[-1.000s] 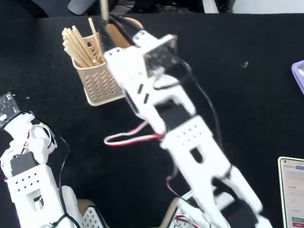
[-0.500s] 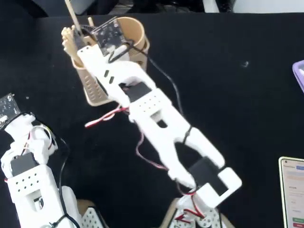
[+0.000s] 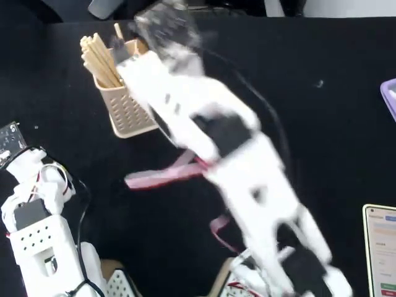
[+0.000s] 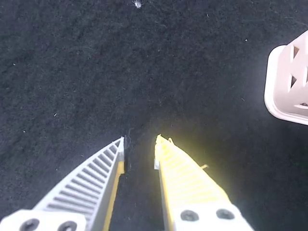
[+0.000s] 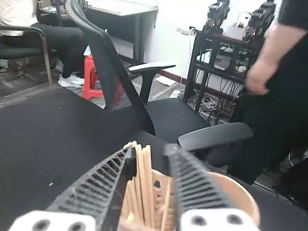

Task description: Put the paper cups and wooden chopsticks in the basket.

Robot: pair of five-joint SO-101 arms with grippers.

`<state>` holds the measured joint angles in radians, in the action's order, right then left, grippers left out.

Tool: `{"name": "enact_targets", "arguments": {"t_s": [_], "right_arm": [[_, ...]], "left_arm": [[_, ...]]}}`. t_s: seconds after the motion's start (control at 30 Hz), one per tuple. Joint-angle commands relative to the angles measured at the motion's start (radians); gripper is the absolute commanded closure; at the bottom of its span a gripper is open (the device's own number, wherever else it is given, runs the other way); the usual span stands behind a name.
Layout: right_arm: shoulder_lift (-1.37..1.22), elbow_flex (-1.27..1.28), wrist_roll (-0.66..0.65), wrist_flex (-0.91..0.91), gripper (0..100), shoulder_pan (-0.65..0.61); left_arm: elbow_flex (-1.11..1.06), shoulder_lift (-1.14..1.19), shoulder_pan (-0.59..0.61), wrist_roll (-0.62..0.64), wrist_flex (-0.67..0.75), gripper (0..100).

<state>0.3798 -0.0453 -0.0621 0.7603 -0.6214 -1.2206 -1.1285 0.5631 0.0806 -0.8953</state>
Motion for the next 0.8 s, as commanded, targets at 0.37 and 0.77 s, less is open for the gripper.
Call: {"name": "enact_targets", "arguments": {"t_s": [0.37, 0.77], "right_arm": [[0.843, 0.665, 0.012, 0.379, 94.9, 0.181], [1.36, 1.326, 0.115, 0.362, 94.6, 0.437]], "left_arm": [[0.179, -0.72, -0.311, -0.319, -0.456, 96], [-0.047, -0.614, -0.4, -0.342, -0.443, 96]]}}
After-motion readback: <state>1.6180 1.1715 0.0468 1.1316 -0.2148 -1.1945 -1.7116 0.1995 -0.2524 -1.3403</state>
